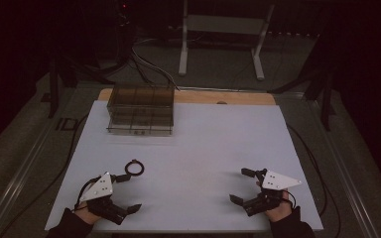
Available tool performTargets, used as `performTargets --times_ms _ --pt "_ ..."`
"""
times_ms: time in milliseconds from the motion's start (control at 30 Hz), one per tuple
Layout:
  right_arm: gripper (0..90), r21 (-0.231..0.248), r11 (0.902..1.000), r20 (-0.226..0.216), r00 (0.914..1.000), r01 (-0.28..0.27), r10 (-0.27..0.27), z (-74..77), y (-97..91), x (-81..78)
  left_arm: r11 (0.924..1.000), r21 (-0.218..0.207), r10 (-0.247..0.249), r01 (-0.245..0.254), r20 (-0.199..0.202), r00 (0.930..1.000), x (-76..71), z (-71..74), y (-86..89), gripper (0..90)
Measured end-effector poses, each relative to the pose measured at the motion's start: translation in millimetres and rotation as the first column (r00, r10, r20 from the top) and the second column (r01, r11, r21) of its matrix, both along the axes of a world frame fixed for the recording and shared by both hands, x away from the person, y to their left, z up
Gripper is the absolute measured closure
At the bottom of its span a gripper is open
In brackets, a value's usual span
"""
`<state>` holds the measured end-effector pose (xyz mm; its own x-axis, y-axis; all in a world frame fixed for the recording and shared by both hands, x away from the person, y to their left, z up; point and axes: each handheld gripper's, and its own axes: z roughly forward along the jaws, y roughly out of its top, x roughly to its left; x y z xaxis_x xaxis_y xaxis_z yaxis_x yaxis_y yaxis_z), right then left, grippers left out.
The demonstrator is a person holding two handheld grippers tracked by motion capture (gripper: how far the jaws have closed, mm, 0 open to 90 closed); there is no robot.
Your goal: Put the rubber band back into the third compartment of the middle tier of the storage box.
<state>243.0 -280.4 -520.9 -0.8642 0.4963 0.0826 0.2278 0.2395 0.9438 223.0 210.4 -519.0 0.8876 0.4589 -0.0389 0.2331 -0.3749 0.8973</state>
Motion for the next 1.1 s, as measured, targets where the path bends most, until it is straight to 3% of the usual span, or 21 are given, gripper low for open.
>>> performTargets --times_ms 467,1100 --pt "0.0 0.001 1.0 0.011 0.9999 -0.003 0.003 4.0 2.4 -3.5 0.9962 0.007 -0.087 0.087 -0.004 0.9962 -4.5 16.6 -16.1 0.3" --pt "0.0 0.007 1.0 0.012 0.9999 0.0 0.0 4.5 2.4 -3.5 0.9959 -0.023 -0.087 0.087 0.017 0.9961 4.4 36.3 -17.6 0.3"
